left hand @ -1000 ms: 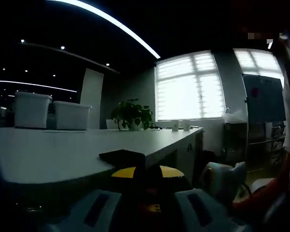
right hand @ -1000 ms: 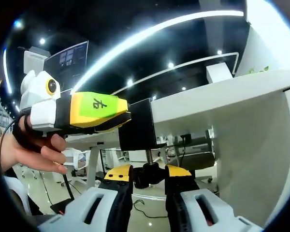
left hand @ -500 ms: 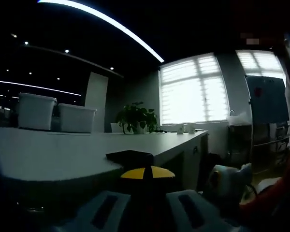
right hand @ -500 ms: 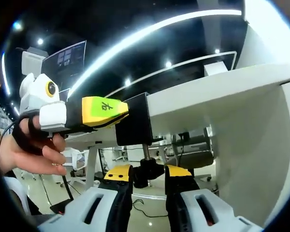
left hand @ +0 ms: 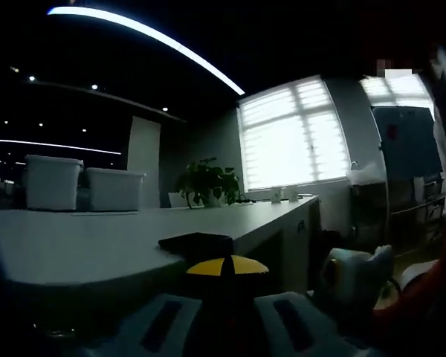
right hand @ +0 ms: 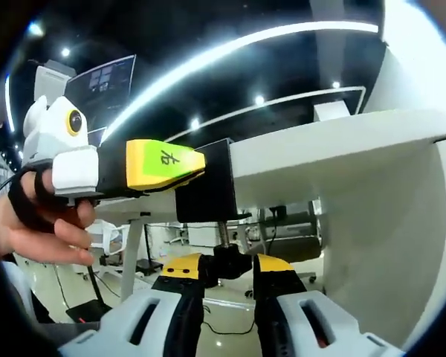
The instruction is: Clamp the fixed fixture on the desktop, loosen the retaining clip, secure it to the edge of the desk, and tighten the retaining clip.
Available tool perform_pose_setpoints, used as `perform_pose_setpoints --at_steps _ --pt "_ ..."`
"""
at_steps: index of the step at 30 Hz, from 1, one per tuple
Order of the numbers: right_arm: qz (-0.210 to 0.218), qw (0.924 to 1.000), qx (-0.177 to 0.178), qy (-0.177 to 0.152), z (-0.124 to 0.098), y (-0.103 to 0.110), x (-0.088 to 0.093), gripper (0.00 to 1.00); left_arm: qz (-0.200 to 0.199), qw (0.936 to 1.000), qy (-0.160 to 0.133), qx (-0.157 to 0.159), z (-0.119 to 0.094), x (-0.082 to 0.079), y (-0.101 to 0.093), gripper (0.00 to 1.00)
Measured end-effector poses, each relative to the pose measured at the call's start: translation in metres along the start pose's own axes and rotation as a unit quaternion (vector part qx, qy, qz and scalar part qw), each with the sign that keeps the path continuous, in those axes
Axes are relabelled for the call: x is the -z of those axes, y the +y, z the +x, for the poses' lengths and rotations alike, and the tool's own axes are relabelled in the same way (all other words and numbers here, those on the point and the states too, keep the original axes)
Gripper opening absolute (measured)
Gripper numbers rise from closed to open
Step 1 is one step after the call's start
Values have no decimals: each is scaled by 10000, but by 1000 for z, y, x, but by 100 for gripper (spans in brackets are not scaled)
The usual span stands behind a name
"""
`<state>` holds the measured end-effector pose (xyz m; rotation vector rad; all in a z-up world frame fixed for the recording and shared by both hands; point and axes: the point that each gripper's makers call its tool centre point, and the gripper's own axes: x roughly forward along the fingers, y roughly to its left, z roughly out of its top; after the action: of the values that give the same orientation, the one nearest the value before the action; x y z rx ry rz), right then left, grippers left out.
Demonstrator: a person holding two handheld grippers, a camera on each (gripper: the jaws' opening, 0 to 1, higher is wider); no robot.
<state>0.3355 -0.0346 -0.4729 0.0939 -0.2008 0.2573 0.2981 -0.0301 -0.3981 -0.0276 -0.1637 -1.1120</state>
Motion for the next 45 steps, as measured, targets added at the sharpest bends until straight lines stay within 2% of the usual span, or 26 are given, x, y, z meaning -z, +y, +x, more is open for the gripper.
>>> perform_pose_setpoints --at_steps 9,15,21,23,26,31,36,40,43,45 --pt "-489 9988 24 24 3 3 1 24 38 10000 31 -37 0 0 0 1" --pt "-505 9987 -56 55 4 1 0 24 -51 10000 -13 -11 0 0 1 1" --pt "-357 9962 -789 6 3 2 0 23 -117 9999 -41 -23 0 0 1 1" --pt "-211 9935 -1117 28 4 2 1 24 -100 9999 -35 -17 0 0 1 1" --pt "-222 9890 -1458 87 4 3 1 24 -100 9999 -27 -10 0 0 1 1" --pt "-265 9864 -1609 194 6 4 1 24 -107 9999 -15 -13 0 1 2 1" --pt "-258 9907 -1324 185 0 7 3 27 -147 9999 -43 -23 -1 1 2 1" --pt "-170 9986 -496 25 -8 2 -4 35 -158 9999 -55 -38 -1 1 2 1" --pt "-600 9980 109 177 -15 -3 -2 35 -222 9997 -95 -64 -2 1 2 1" --pt "-555 9976 353 192 -17 -1 -2 35 -195 9997 -93 -74 -2 1 2 1"
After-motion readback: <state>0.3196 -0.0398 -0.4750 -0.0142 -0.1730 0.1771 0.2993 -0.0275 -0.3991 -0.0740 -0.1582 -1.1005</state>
